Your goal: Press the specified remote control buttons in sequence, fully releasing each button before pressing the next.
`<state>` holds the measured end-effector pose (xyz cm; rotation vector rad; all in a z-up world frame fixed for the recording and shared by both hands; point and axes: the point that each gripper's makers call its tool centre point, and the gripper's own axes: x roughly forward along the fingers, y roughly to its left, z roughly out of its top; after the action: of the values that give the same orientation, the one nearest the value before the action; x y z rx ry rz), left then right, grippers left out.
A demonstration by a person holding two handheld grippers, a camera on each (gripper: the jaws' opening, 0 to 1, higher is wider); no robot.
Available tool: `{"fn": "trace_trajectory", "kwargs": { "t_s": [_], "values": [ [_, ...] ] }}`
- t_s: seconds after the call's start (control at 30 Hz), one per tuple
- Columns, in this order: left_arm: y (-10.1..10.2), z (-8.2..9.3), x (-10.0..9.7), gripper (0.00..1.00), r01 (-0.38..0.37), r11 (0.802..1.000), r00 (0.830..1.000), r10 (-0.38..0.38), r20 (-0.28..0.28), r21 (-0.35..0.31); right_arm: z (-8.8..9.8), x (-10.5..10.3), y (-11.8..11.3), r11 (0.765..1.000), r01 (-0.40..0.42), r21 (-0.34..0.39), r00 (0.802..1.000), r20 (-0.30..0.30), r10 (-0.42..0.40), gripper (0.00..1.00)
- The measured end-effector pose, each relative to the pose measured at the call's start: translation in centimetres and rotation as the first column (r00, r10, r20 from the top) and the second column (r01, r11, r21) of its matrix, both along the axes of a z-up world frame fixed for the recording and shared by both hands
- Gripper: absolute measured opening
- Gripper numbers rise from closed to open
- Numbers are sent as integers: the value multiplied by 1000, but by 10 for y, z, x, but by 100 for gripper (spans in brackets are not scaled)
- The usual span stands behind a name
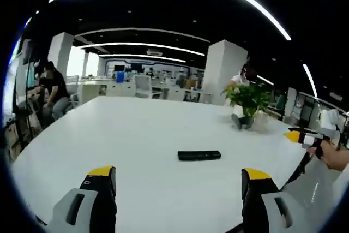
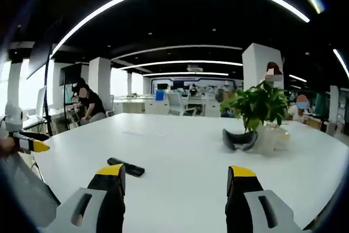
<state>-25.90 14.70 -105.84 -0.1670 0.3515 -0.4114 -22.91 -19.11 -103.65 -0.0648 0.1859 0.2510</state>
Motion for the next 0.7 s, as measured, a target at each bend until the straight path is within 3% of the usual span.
{"fn": "trace_trajectory", "kwargs": {
  "t_s": [0.07, 0.13, 0.23, 0.3, 0.4, 0.47, 0.6, 0.7],
  "values": [
    [-9, 9, 8, 98, 85, 996, 996, -85, -8, -37, 1, 0, -2, 1000, 8, 2, 1000, 4, -8, 74],
    [-20, 13, 19, 98, 159, 984, 984, -165, -73, -76, -1, 0, -5, 1000, 14, 10, 1000, -7, -14, 73],
    [-31, 17, 46, 99, 240, 971, 969, -239, -69, 1, -3, 0, -7, 1000, 19, 8, 1000, -17, -18, 72],
    [-33, 14, 59, 99, 239, 970, 969, -236, -71, 35, -3, 0, -8, 1000, 21, 2, 1000, -15, -21, 72],
    [-45, 12, 70, 99, 262, 965, 962, -260, -82, 18, -3, 0, -8, 1000, 25, -13, 1000, -16, -25, 72],
    [-55, 8, 73, 100, 291, 957, 953, -288, -94, 17, -2, 0, -9, 999, 29, -18, 999, -14, -30, 72],
    [-65, -3, 79, 100, 359, 928, 930, -347, -126, 98, -4, 0, -11, 999, 37, -20, 999, -20, -37, 70],
    [-70, -8, 87, 100, 378, 921, 921, -363, -144, 95, -7, 0, -12, 999, 39, -23, 999, -35, -39, 70]
  ]
}}
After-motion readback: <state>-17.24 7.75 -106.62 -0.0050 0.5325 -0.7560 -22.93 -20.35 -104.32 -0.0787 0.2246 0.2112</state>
